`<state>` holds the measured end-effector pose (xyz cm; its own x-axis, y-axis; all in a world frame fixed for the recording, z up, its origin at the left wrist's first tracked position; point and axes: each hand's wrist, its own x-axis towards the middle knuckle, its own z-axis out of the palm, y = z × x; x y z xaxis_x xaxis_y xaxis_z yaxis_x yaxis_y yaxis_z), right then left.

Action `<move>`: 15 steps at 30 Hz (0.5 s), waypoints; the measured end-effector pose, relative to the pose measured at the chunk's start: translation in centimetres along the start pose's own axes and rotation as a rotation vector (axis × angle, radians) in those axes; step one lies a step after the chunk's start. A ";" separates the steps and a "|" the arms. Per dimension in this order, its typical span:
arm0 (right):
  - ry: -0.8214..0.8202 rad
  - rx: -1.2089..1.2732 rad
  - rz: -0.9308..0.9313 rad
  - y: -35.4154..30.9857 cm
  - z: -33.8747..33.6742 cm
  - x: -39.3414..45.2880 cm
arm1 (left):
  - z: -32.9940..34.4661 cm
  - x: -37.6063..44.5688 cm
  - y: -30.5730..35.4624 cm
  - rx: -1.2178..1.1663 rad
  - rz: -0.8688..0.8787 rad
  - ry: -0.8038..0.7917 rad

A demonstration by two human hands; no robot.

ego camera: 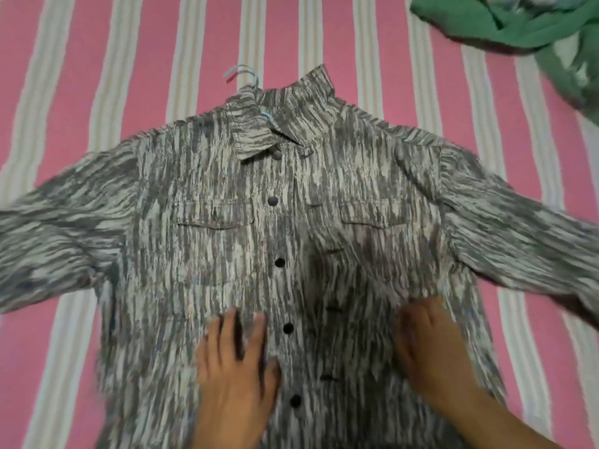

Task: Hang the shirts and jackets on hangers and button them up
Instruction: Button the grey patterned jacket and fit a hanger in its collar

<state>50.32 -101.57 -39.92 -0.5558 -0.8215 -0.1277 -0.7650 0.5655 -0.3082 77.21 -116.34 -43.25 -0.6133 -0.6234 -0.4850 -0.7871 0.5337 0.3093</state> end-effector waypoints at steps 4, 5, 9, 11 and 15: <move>-0.372 -0.017 -0.047 -1.8 4.1 -10.8 | 5.1 -6.3 -0.1 0.129 0.155 -0.151; -0.459 -0.059 -0.049 -2.2 5.1 -12.5 | 5.4 -6.8 -0.3 0.161 0.196 -0.139; -0.607 -0.097 -0.031 -2.8 5.3 -14.9 | 4.7 -8.8 -1.0 0.221 0.240 -0.143; -0.653 -0.051 -0.115 -2.6 4.2 -15.3 | 4.7 -10.9 -1.4 0.262 0.276 -0.155; -0.785 -0.044 -0.350 0.2 3.1 -16.0 | 5.2 -15.2 -1.4 0.334 0.305 -0.221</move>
<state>60.12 -88.53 -40.89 0.0884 -0.7528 -0.6523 -0.8714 0.2589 -0.4168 88.00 -104.69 -40.57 -0.7549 -0.2938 -0.5864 -0.4879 0.8491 0.2026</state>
